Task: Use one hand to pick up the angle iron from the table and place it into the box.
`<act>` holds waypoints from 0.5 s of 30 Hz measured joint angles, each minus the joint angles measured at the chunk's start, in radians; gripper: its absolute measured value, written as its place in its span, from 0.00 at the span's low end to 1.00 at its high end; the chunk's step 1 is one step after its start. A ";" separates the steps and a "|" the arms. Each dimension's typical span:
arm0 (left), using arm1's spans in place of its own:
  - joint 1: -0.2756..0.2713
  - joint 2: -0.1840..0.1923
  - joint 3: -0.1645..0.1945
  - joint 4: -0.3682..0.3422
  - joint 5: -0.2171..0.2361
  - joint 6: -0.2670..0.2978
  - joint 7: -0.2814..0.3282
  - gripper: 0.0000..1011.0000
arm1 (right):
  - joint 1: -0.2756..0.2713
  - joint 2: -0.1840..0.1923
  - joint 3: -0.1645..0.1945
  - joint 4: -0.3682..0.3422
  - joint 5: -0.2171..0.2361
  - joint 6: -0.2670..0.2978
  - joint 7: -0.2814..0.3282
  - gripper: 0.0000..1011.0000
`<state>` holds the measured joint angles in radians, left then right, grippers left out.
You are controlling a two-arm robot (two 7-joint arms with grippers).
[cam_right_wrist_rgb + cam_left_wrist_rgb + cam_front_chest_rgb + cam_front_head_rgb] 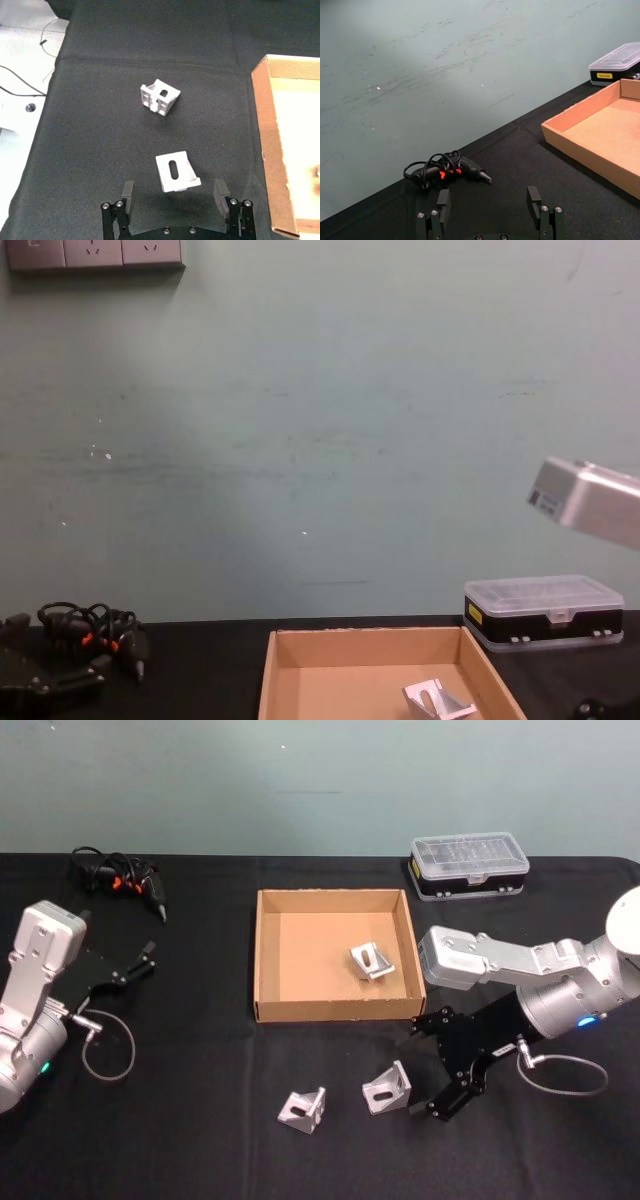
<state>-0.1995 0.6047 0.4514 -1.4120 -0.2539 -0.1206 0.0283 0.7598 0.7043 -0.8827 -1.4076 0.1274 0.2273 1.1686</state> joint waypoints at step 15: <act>0.000 0.000 0.000 0.000 0.000 0.000 0.000 0.99 | 0.040 -0.046 -0.059 0.082 0.004 -0.034 0.005 0.99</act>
<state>-0.1996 0.6047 0.4514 -1.4120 -0.2539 -0.1205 0.0283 0.7994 0.6583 -0.9413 -1.3258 0.1315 0.1934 1.1734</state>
